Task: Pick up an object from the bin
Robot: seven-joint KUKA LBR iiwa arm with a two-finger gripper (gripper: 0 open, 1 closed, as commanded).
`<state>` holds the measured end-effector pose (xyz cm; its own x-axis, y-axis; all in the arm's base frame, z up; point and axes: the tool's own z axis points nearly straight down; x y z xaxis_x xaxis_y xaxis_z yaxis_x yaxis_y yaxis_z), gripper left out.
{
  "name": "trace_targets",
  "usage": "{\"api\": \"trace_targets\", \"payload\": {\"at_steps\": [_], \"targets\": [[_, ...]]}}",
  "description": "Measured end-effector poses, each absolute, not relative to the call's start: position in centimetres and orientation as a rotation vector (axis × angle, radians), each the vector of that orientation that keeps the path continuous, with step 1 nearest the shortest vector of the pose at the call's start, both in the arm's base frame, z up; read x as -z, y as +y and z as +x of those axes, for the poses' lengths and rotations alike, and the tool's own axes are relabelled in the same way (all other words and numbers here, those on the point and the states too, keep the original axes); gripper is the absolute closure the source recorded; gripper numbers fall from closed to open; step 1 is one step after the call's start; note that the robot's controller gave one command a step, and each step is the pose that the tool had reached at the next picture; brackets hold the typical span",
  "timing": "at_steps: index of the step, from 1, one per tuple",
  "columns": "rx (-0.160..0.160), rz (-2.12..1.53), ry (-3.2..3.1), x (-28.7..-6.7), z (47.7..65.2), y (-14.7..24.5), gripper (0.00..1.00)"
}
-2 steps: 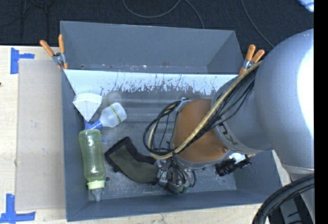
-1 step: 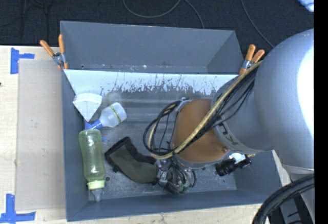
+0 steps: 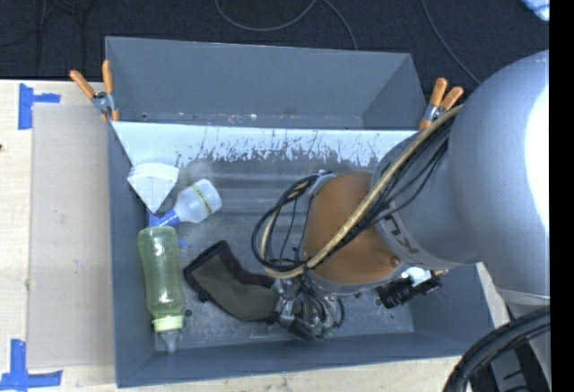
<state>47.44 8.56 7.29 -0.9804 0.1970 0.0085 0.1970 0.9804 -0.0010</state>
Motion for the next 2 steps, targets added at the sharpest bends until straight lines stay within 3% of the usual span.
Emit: {"api": "trace_targets", "payload": {"at_steps": [2], "targets": [[-0.001, -0.308, -3.116, -10.5, 47.4, 8.5, 1.00]]}}
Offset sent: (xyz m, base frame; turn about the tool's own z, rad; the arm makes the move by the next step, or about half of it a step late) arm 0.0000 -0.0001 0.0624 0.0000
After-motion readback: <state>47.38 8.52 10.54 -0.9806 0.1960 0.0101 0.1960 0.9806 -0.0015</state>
